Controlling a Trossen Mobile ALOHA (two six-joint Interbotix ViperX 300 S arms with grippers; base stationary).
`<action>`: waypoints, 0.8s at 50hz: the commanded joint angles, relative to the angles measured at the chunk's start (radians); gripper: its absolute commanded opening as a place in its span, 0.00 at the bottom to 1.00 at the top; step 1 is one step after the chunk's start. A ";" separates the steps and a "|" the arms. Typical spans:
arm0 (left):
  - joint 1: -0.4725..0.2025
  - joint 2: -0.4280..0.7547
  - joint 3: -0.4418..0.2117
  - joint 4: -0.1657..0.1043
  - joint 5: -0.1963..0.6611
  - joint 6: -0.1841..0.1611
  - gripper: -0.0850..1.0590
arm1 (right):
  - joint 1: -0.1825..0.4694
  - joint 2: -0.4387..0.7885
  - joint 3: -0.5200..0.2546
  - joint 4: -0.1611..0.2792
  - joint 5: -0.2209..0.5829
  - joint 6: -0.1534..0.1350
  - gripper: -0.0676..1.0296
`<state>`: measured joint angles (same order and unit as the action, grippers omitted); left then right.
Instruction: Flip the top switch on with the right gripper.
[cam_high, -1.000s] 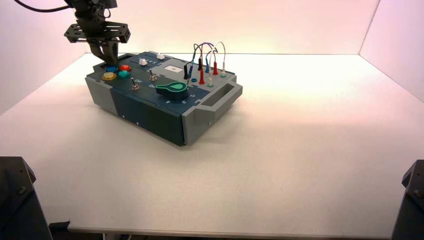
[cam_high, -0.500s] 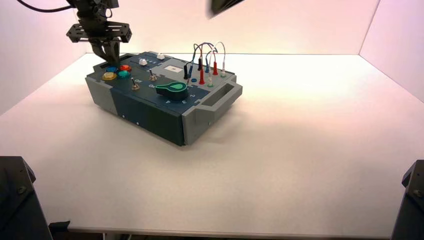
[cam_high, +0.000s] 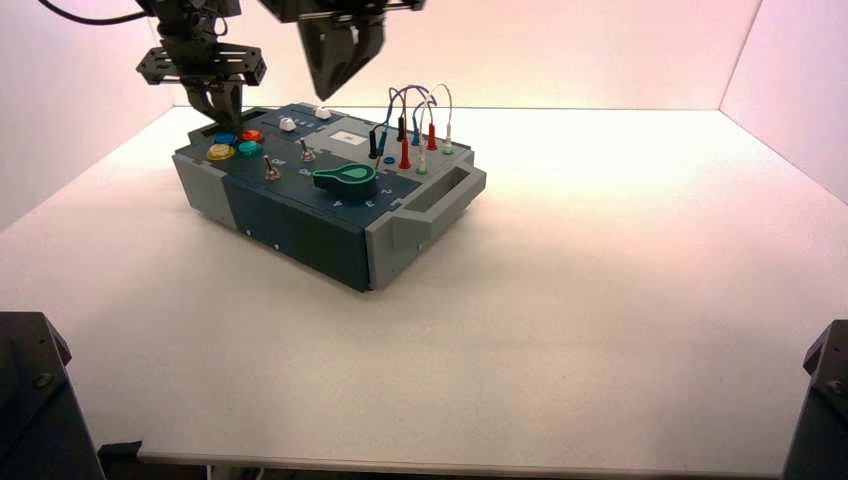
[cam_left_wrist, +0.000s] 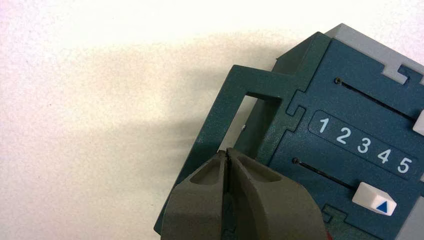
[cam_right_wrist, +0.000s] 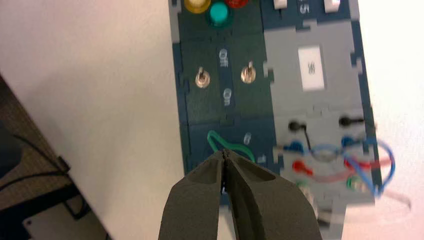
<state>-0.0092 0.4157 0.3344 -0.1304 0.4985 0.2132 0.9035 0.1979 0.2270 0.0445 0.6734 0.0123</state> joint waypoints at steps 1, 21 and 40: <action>0.000 0.008 0.005 0.002 -0.002 0.003 0.05 | -0.009 0.026 -0.097 -0.011 0.003 -0.005 0.04; 0.000 0.025 0.006 0.002 -0.005 0.005 0.05 | -0.029 0.210 -0.308 -0.038 0.046 -0.005 0.04; 0.000 0.049 0.002 0.002 -0.008 0.009 0.05 | -0.063 0.302 -0.393 -0.038 0.055 -0.005 0.04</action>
<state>-0.0092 0.4280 0.3313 -0.1304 0.4939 0.2194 0.8468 0.5170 -0.1258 0.0077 0.7317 0.0107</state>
